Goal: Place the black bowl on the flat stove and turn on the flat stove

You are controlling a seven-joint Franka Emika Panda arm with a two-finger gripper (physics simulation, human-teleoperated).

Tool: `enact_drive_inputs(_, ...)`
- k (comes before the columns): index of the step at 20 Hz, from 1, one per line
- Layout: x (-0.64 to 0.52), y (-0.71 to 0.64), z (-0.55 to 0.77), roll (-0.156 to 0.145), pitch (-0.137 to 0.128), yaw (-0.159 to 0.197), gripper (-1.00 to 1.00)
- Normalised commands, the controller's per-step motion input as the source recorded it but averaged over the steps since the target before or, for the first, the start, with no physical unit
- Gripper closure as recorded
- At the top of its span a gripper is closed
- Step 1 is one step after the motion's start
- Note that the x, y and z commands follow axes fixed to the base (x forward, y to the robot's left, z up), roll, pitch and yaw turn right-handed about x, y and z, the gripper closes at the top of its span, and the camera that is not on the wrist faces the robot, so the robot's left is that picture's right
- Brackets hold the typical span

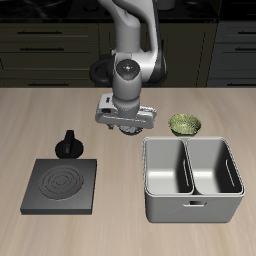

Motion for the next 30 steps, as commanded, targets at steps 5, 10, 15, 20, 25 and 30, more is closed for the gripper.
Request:
enact_drive_inputs(5, -0.13, -0.04, -0.36, 0.035, 0.035, -0.065, 1.0)
enact_drive_inputs(10, -0.05, -0.06, 0.12, -0.005, -0.017, -0.012, 1.0)
enact_drive_inputs(15, -0.15, -0.04, 0.49, 0.024, -0.077, 0.016, 1.0)
enact_drive_inputs(20, -0.08, -0.02, 0.5, 0.006, -0.076, 0.043, 1.0)
enact_drive_inputs(25, -0.07, -0.18, 0.61, -0.02, -0.074, 0.047, 1.0)
enact_drive_inputs(30, -0.13, -0.18, 0.59, -0.011, -0.077, 0.04, 1.0)
